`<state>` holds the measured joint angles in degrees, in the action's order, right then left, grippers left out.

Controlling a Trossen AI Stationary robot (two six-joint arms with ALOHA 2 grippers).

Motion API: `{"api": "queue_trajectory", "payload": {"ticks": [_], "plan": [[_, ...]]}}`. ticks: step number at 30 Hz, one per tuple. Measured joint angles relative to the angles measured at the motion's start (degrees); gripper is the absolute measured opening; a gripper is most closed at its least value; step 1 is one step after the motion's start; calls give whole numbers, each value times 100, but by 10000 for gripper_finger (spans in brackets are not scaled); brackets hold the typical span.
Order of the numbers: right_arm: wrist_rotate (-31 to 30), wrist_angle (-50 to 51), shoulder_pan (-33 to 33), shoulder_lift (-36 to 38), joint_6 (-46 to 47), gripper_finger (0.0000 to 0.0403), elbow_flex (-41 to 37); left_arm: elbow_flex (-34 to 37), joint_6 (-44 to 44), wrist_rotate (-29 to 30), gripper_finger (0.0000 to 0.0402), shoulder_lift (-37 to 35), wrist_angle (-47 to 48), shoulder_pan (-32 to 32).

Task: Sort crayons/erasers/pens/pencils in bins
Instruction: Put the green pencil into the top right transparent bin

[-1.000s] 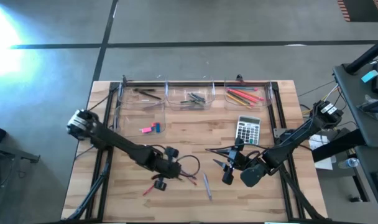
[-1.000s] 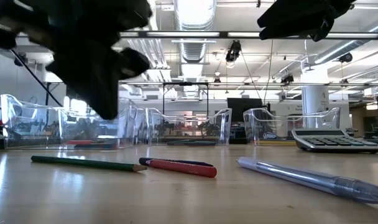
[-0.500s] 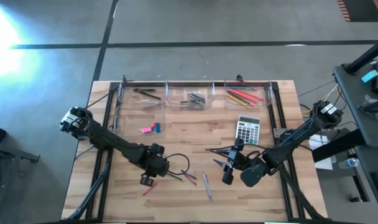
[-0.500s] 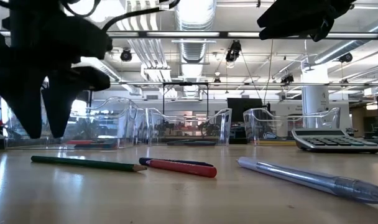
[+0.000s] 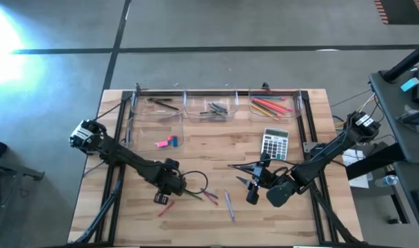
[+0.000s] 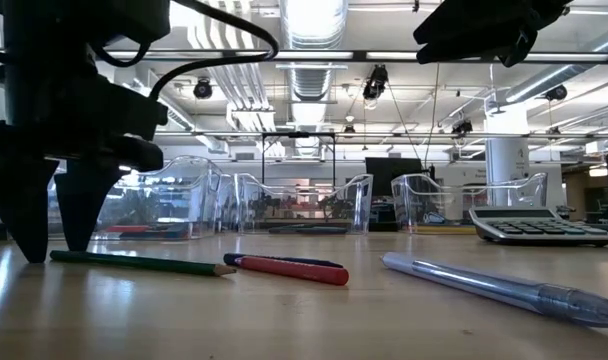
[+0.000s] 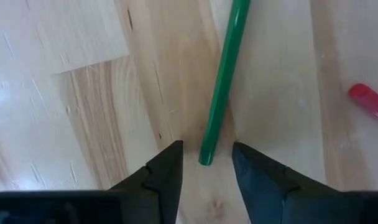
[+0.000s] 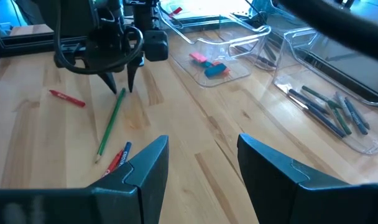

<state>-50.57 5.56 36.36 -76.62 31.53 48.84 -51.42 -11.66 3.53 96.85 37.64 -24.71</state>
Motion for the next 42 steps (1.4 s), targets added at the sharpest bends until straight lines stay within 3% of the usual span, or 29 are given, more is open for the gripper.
{"api": "queue_trajectory", "payload": {"ticks": [11, 29, 37, 42], "plan": [[0, -2, 0, 0, 0, 180, 0, -23, -4, -46, 124, 469, -166, 21], [0, -6, 0, 0, 0, 180, 0, -13, -25, -197, 10, 483, -262, 35], [0, -4, 1, 0, 0, 180, 0, -97, -4, -195, 3, 432, -147, 35], [0, -4, 0, 0, 0, 180, 0, -168, -2, -194, 2, 45, -40, 35]]}}
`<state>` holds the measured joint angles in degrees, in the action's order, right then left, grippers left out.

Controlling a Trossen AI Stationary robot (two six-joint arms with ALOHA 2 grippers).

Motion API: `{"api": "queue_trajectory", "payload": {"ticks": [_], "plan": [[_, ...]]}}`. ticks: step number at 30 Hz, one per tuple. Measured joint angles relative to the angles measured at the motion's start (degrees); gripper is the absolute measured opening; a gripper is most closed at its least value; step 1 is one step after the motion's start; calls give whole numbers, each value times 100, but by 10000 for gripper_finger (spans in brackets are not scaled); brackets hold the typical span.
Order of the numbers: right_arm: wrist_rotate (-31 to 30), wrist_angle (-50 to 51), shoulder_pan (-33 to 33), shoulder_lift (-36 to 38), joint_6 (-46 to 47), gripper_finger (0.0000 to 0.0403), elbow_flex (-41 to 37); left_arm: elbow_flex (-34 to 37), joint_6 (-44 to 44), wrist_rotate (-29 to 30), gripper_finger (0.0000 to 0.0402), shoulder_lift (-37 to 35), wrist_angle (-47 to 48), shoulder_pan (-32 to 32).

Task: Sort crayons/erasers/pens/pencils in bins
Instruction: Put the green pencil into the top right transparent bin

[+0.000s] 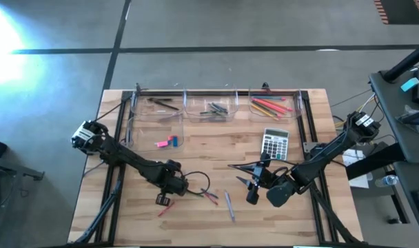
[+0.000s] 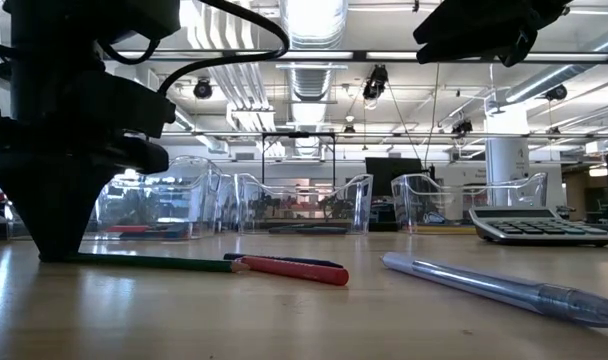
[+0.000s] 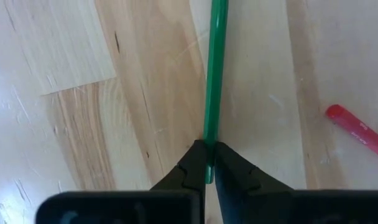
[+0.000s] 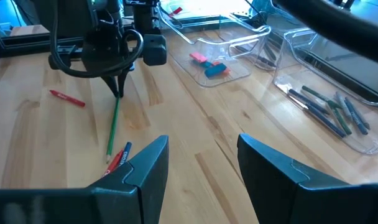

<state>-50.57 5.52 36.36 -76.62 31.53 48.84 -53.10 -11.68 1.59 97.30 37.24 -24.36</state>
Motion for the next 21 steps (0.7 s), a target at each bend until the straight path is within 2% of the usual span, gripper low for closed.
{"api": "queue_trajectory", "payload": {"ticks": [8, 21], "plan": [[2, 7, 0, 0, 0, 180, 0, -24, 4, 69, 1, -554, 4, 0], [12, 15, 0, -8, 62, 180, 0, -38, 29, 35, 4, -730, -48, -23]]}}
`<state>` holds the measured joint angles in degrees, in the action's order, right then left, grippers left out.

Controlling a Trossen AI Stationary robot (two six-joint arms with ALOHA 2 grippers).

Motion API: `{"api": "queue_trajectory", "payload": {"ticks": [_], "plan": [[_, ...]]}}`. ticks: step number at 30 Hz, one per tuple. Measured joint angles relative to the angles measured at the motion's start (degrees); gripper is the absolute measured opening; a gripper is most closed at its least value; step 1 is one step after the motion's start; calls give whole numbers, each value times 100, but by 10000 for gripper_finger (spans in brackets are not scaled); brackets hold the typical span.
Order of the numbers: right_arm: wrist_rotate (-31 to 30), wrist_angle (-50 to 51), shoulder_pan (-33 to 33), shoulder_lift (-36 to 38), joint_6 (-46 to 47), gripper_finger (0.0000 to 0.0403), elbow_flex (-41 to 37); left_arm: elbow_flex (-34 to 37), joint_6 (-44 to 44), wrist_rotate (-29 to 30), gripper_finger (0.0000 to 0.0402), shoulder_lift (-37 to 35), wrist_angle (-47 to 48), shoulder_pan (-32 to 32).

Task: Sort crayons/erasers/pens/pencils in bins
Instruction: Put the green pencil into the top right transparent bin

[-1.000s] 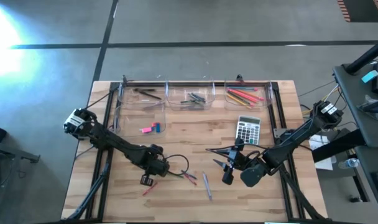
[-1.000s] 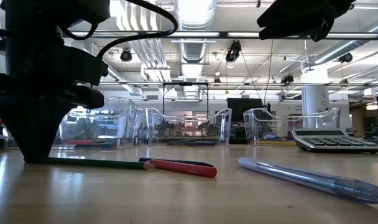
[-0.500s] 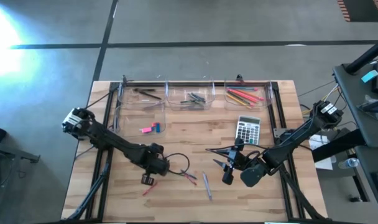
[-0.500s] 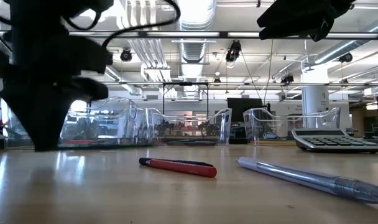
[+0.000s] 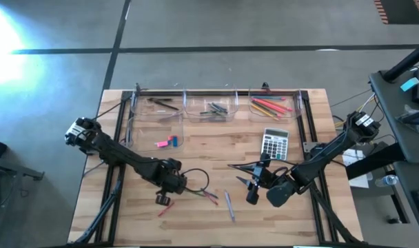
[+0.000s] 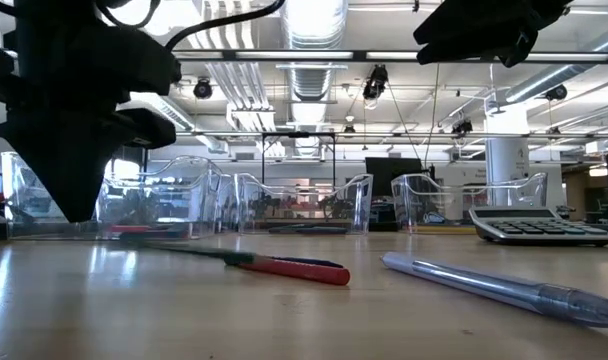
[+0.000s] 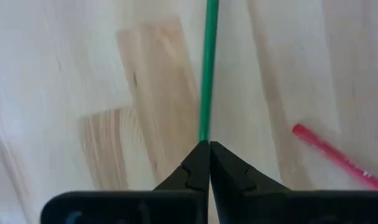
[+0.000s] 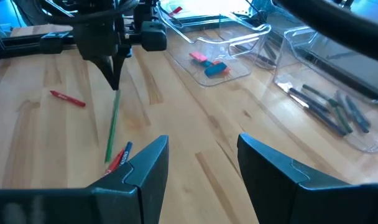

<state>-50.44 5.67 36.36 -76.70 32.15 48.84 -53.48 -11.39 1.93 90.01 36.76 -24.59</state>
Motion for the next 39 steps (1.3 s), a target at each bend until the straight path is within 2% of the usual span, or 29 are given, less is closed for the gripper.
{"api": "queue_trajectory", "payload": {"ticks": [11, 16, 23, 26, 28, 34, 39], "plan": [[122, -4, 0, -452, 116, 180, -32, 5, 116, -15, 1, -16, -257, -10], [115, -33, 0, -453, 111, 180, -33, 8, 143, -293, 2, -10, -905, -28], [114, -46, 0, -443, 107, 180, -33, 8, 277, -423, 64, 308, -2218, -158], [90, -46, 0, -443, 97, 180, -33, -16, 275, -333, 91, 624, -3197, -217], [90, -47, -10, -443, 87, 180, -33, -167, 294, -317, 102, 886, -3512, -263], [90, -46, -26, -443, 87, 180, -33, -668, 290, -120, 108, 1565, -3287, -251], [91, -44, -26, -442, 87, 180, -33, -861, 284, 175, 108, 1803, -3261, -241]]}}
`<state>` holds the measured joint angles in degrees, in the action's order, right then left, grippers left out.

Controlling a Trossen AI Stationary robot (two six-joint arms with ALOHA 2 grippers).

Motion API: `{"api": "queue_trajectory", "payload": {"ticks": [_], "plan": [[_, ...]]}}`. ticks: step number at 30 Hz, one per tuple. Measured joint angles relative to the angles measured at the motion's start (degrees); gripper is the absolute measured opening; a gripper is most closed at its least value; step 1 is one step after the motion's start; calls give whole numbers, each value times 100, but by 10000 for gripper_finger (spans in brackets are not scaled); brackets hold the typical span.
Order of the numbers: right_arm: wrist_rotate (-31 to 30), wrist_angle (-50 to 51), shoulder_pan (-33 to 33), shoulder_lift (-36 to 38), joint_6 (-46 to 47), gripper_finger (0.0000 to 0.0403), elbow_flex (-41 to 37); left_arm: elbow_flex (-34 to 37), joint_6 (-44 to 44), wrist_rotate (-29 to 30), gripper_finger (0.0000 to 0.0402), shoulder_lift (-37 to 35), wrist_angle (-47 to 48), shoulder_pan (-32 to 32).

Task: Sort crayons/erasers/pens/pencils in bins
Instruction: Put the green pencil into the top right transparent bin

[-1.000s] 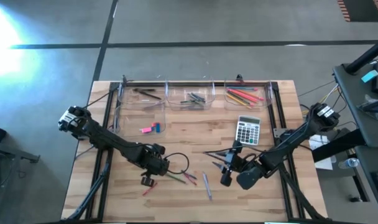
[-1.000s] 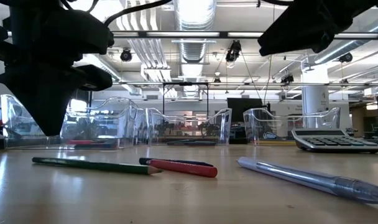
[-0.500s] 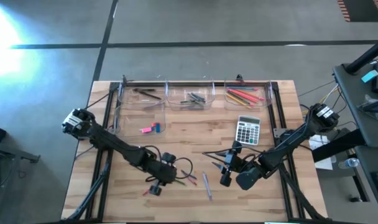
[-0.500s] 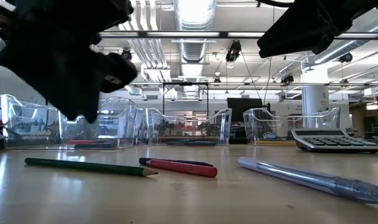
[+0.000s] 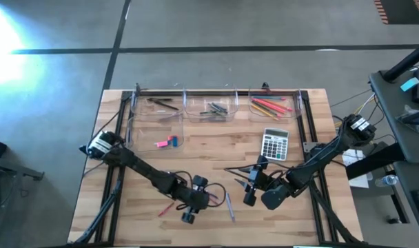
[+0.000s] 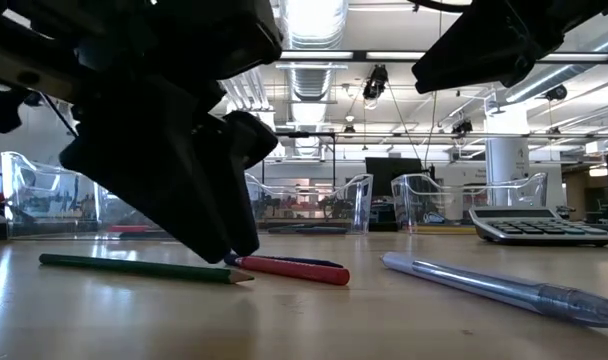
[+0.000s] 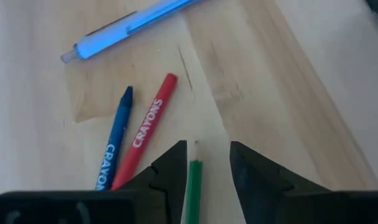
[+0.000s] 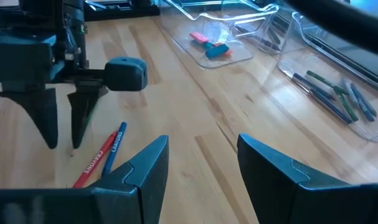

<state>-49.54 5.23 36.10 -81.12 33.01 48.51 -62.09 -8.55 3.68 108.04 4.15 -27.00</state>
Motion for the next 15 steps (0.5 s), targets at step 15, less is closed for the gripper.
{"api": "queue_trajectory", "payload": {"ticks": [15], "plan": [[23, 0, 0, 4, 1, 180, 0, -10, -166, 98, 107, 149, 129, 15]]}}
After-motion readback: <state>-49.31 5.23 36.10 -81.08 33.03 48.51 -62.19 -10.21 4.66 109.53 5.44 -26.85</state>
